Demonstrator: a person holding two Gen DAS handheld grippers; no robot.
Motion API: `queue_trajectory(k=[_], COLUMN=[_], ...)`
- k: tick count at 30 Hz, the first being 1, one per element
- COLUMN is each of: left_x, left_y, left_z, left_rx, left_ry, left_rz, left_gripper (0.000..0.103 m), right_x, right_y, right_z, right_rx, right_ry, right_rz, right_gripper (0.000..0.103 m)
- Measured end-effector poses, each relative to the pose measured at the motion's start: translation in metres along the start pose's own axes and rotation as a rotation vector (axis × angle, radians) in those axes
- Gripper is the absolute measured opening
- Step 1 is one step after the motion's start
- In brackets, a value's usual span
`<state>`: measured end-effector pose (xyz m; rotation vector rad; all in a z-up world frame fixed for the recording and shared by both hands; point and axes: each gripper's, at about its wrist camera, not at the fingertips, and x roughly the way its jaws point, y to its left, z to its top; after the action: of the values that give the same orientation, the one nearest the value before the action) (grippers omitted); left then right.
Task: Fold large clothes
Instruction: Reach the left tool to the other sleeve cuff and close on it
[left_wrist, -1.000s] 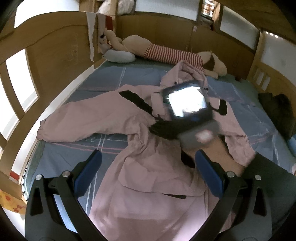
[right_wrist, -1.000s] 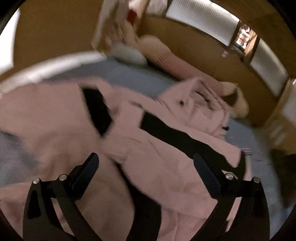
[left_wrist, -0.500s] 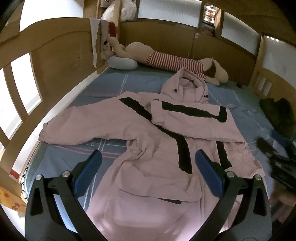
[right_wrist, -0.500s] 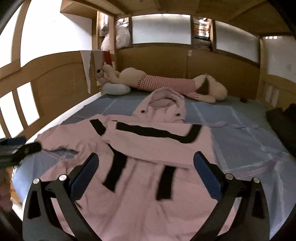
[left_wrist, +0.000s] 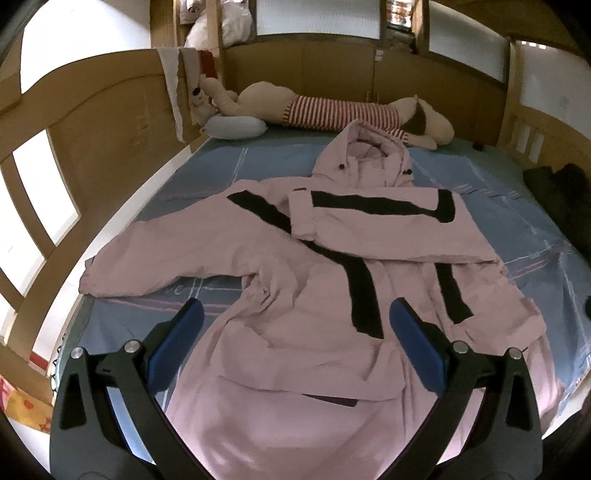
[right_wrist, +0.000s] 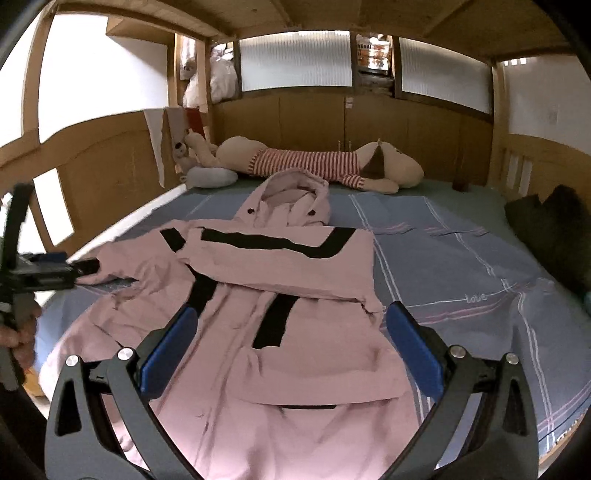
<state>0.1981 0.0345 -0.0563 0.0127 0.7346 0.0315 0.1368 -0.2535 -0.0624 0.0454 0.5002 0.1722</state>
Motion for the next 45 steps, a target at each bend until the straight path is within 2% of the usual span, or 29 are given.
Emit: queue_trajectory(k=[3, 6, 8, 10, 11, 12, 13, 14, 15, 16, 18, 22, 24, 26, 28, 32, 36, 40, 45], left_x=[0.005, 0.006, 0.004, 0.0, 0.0, 0.003, 0.011, 0.026, 0.037, 0.045, 0.055, 0.067, 0.077, 0.09, 0.108, 0.145, 0.174, 0.182, 0.196], left_y=[0.005, 0.027, 0.056, 0.103, 0.136, 0.157, 0.177, 0.205, 0.227, 0.247, 0.293, 0.356, 0.375, 0.385, 0.39, 0.384, 0.38, 0.389, 0.391], left_z=[0.002, 0.011, 0.018, 0.021, 0.017, 0.013, 0.012, 0.01, 0.005, -0.001, -0.022, -0.064, -0.086, -0.095, -0.097, -0.095, -0.11, -0.094, -0.08], left_rx=[-0.034, -0.139, -0.265, -0.45, -0.587, -0.673, -0.742, -0.817, -0.878, -0.933, -1.062, -1.254, -1.331, -1.383, -1.396, -1.367, -1.368, -1.33, -1.268], left_ry=[0.02, 0.046, 0.023, -0.072, -0.148, -0.172, -0.15, -0.061, -0.006, 0.017, 0.027, 0.035, 0.018, -0.012, -0.008, 0.036, 0.097, -0.002, -0.002], left_rz=[-0.032, -0.171, -0.267, -0.4, -0.505, -0.56, -0.588, -0.585, -0.579, -0.575, -0.509, -0.422, -0.437, -0.503, -0.545, -0.554, -0.468, -0.415, -0.334], left_gripper=[0.101, 0.101, 0.101, 0.101, 0.101, 0.101, 0.101, 0.101, 0.101, 0.101, 0.101, 0.101, 0.101, 0.101, 0.101, 0.101, 0.1, 0.099, 0.101], right_x=[-0.006, -0.01, -0.012, -0.013, -0.013, -0.013, -0.013, -0.013, -0.013, -0.014, -0.014, -0.013, -0.012, -0.01, -0.008, -0.006, -0.003, -0.001, 0.007], right_y=[0.0, 0.002, 0.002, 0.001, 0.0, 0.0, 0.0, 0.0, 0.0, 0.0, 0.001, 0.008, 0.01, 0.015, 0.021, 0.031, 0.036, 0.036, 0.037], right_z=[0.003, 0.005, 0.005, 0.005, 0.005, 0.005, 0.005, 0.005, 0.006, 0.006, 0.007, 0.01, 0.011, 0.012, 0.013, 0.012, 0.01, 0.007, 0.004], right_rx=[-0.006, -0.007, -0.003, -0.001, 0.0, 0.001, 0.001, 0.003, 0.004, 0.006, 0.008, 0.003, 0.001, -0.004, -0.012, -0.026, -0.048, -0.048, -0.057], right_ry=[-0.02, -0.033, -0.04, -0.043, -0.044, -0.044, -0.044, -0.041, -0.039, -0.039, -0.039, -0.04, -0.038, -0.037, -0.038, -0.035, -0.029, -0.017, 0.001], right_rz=[0.01, 0.013, 0.015, 0.016, 0.016, 0.016, 0.016, 0.017, 0.018, 0.02, 0.028, 0.049, 0.056, 0.069, 0.08, 0.095, 0.088, 0.08, 0.068], right_gripper=[0.102, 0.102, 0.102, 0.102, 0.102, 0.102, 0.102, 0.102, 0.102, 0.102, 0.102, 0.102, 0.102, 0.102, 0.102, 0.102, 0.102, 0.102, 0.102])
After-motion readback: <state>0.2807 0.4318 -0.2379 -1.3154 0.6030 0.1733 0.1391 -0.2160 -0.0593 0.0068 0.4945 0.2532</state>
